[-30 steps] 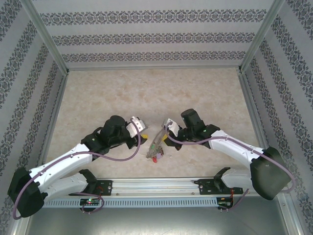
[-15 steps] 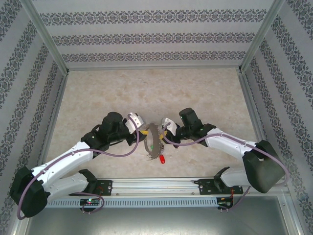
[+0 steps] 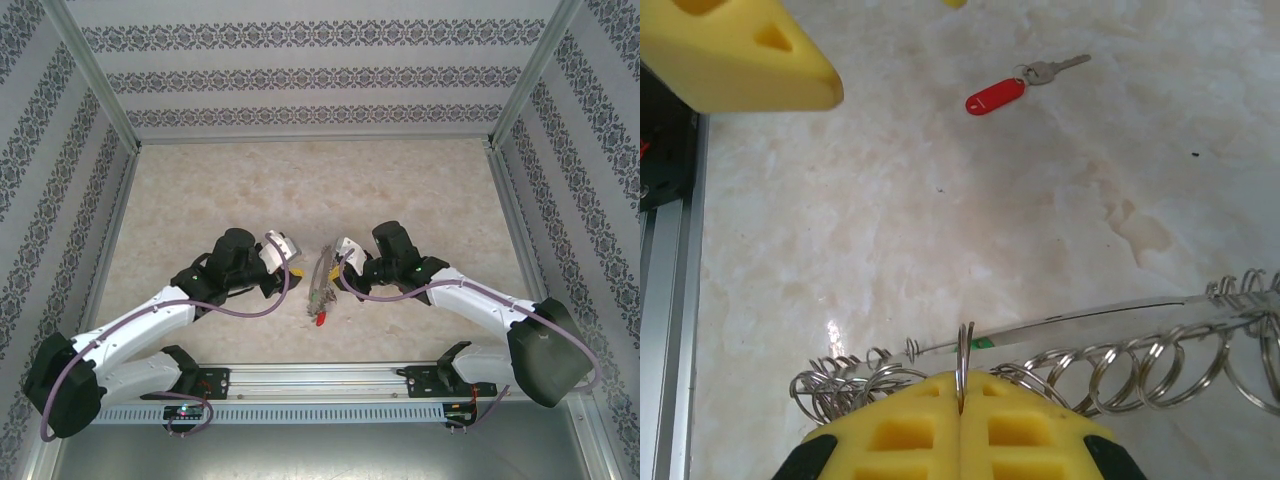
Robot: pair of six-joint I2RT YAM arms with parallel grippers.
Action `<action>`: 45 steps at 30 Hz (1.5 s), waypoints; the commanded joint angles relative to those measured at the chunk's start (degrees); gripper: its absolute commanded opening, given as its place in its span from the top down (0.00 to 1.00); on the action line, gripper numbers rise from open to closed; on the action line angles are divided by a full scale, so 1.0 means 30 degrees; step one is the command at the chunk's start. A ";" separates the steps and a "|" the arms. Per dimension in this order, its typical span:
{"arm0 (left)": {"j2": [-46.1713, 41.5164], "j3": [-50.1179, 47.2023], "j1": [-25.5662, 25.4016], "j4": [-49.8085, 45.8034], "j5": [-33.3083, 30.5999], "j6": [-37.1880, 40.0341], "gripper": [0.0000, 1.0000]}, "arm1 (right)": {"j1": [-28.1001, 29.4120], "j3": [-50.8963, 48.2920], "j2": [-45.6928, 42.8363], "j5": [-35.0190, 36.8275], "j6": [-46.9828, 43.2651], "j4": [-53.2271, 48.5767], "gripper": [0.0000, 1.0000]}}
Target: Put the keys on the keyring
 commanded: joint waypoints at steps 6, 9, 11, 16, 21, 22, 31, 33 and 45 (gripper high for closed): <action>0.0338 0.0966 0.0231 0.0408 -0.0982 -0.0179 0.51 | -0.0185 0.0426 0.0996 0.1966 0.1222 0.0584 1.00; 0.0235 0.0852 0.0254 0.0502 -0.1399 -0.0310 0.51 | -0.0214 0.0338 0.1385 0.2299 0.1700 0.1005 1.00; 0.0161 0.0793 0.0254 0.0503 -0.1949 -0.0407 0.51 | -0.0135 0.0632 0.1650 0.1899 0.2343 0.1256 1.00; -0.0418 0.0518 0.0252 0.0967 -0.3488 -0.0603 0.50 | 0.0373 0.2114 0.1965 0.0995 0.3890 0.2363 1.00; -0.1334 0.0062 0.0250 0.1495 -0.4944 -0.0744 0.50 | 0.0824 0.4318 0.2818 0.1942 0.4753 0.2508 1.00; -0.1564 -0.0053 0.0246 0.1592 -0.5211 -0.0744 0.50 | 0.0835 0.4712 0.2985 0.2294 0.5044 0.2641 1.00; -0.2423 -0.0428 0.0238 0.1120 -0.6129 -0.0785 0.49 | 0.0665 0.5640 0.4347 0.4294 0.5776 0.2901 1.00; -0.2471 -0.0469 0.0253 0.1136 -0.6200 -0.0809 0.49 | 0.0597 0.5268 0.4610 0.4558 0.5943 0.2804 1.00; -0.1717 -0.0261 0.0247 0.1577 -0.6135 -0.0851 0.49 | 0.0185 0.3381 0.5213 0.5885 0.7095 0.2239 1.00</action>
